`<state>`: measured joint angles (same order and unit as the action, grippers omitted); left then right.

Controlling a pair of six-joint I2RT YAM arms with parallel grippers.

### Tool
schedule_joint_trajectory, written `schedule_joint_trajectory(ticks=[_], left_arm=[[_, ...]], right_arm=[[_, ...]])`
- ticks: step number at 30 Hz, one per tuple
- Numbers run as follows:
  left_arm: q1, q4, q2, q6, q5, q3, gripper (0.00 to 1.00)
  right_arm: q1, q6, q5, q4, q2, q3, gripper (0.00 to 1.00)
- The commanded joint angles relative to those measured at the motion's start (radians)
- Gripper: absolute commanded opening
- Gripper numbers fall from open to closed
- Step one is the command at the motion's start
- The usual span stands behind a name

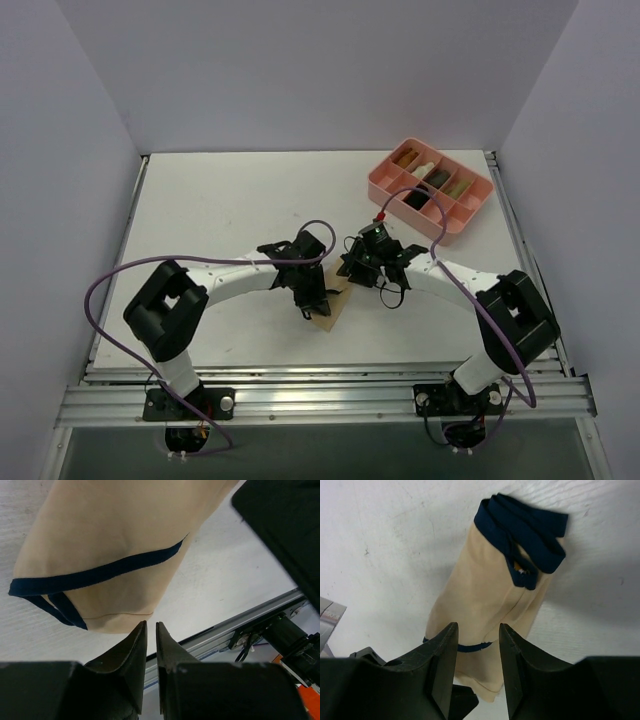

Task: Roll the underwear
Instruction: Fold the underwear

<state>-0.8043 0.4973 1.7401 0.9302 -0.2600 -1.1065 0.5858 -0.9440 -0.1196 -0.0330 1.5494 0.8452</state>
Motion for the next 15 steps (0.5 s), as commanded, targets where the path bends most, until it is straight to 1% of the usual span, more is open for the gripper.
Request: schedule_joint_trajectory(ticks=[1, 3, 5, 15], left_arm=[[-0.022, -0.045, 0.003, 0.012, 0.033, 0.002, 0.20], [-0.032, -0.043, 0.001, 0.015, 0.042, 0.005, 0.20], [-0.035, -0.043, 0.001, 0.013, 0.063, 0.010, 0.18], [-0.038, -0.025, 0.018, 0.007, 0.094, 0.013, 0.13]], right_arm=[[0.035, -0.068, 0.034, 0.027, 0.015, 0.015, 0.35], [0.054, -0.090, 0.043, 0.028, 0.029, 0.018, 0.36], [0.063, -0.105, 0.055, 0.068, 0.037, 0.023, 0.36], [0.065, -0.108, 0.083, 0.113, 0.052, 0.037, 0.36]])
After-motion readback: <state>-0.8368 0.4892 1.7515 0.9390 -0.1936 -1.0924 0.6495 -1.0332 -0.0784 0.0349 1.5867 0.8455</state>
